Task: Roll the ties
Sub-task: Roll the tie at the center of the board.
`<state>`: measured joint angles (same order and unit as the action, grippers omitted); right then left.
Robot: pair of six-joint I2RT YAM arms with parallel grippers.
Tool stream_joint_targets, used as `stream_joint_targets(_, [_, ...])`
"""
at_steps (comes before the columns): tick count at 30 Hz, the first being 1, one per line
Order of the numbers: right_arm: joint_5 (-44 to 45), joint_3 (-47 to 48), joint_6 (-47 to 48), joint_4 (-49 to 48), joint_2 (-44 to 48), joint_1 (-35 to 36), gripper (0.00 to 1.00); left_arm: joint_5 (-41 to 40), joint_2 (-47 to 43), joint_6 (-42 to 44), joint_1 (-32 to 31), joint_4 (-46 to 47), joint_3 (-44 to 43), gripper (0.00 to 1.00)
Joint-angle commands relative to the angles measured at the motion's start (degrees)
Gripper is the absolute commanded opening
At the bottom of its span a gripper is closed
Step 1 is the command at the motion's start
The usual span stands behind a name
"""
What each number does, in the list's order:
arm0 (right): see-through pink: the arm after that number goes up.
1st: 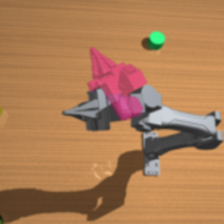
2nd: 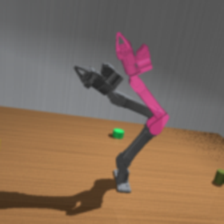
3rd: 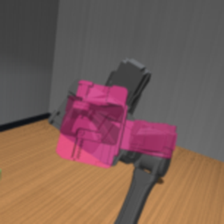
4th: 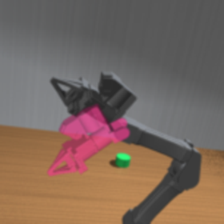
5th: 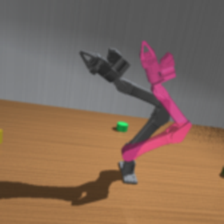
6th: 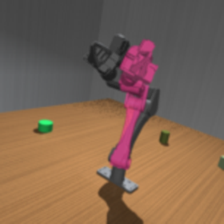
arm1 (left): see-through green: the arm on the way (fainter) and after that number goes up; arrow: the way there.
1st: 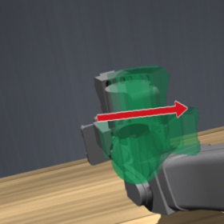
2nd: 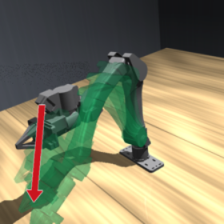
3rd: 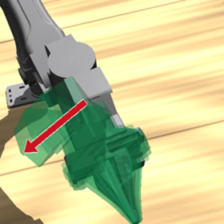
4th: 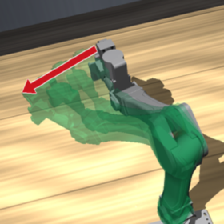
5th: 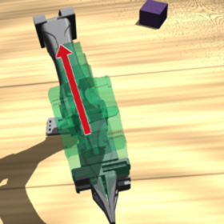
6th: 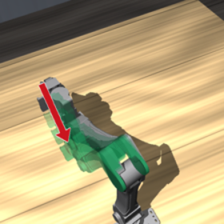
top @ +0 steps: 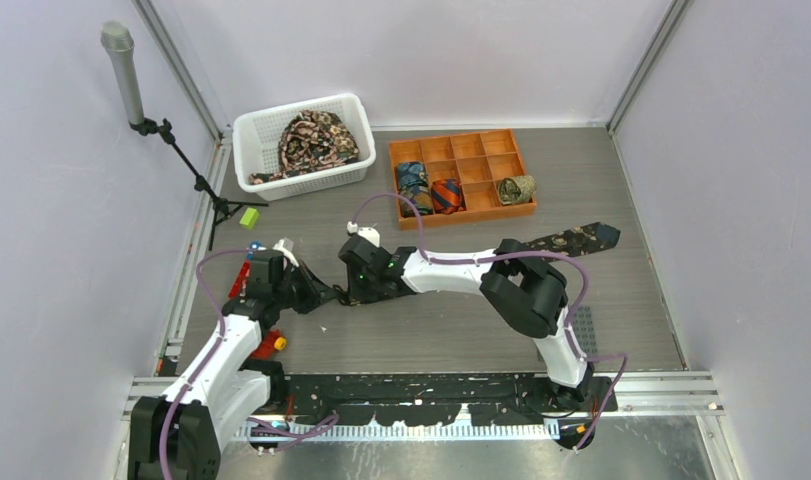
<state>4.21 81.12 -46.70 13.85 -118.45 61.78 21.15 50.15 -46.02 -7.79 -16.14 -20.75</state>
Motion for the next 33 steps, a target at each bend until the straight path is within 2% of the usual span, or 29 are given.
stream_joint_targets(1, [-1.4, 2.4, -0.9, -2.1, -0.3, 0.7, 0.17, 1.6, 0.1, -0.6, 0.3, 1.3, -3.3, 0.00])
stream_joint_targets(14, [-3.2, 1.3, -1.3, -5.2, -0.3, 0.8, 0.16, 2.7, 1.0, -1.2, 0.3, 0.7, -5.8, 0.00])
stream_joint_targets(23, [-6.3, -2.3, -1.9, -13.4, -1.1, 0.5, 0.16, 4.9, 2.0, -2.6, 0.2, 3.2, -4.5, 0.00])
stream_joint_targets(33, [-5.2, -6.0, -1.6, -12.7, 2.5, -0.1, 0.16, 6.5, 3.9, -2.7, -1.3, 5.4, -4.5, 0.00])
